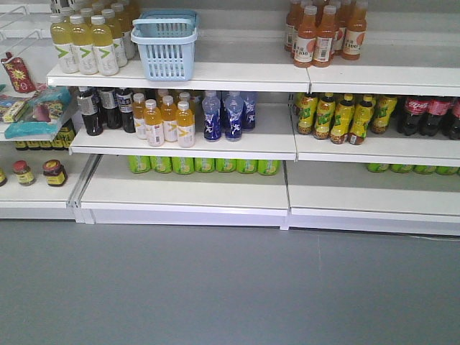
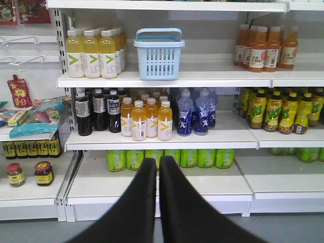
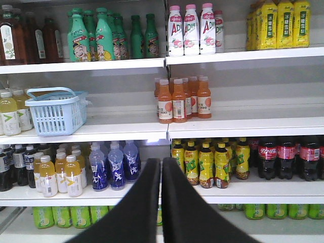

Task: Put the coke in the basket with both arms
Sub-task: 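Drive the base toward the shelf holding the light-blue basket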

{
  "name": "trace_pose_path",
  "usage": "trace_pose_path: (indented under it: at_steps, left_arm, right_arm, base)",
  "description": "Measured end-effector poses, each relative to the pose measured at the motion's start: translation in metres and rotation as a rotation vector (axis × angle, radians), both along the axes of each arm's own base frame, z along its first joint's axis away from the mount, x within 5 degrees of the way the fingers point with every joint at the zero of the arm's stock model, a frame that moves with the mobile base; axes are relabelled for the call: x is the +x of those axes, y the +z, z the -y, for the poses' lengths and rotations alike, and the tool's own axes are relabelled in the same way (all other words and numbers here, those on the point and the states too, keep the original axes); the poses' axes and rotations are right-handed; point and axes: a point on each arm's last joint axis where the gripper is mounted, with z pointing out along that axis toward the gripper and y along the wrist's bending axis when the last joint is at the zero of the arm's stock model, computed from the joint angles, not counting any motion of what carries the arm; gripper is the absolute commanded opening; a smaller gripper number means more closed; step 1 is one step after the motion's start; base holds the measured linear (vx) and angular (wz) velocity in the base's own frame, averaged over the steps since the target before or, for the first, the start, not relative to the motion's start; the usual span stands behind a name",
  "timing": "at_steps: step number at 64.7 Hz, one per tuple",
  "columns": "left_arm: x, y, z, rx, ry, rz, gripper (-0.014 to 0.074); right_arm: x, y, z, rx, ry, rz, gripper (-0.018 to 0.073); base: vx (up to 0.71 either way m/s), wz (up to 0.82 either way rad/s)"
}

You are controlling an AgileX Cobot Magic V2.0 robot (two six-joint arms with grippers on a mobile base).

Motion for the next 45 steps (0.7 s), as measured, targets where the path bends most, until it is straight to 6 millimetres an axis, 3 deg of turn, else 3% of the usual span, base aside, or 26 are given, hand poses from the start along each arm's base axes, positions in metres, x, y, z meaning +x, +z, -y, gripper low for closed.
trace_pose_path:
  at_steps: [45]
  left_arm:
    - [0.0, 0.0, 0.0, 0.0, 0.0, 0.0, -0.0005]
  right_arm:
    - [0.0, 0.0, 0.0, 0.0, 0.0, 0.0, -0.0005]
  base:
    - [0.11, -0.01]
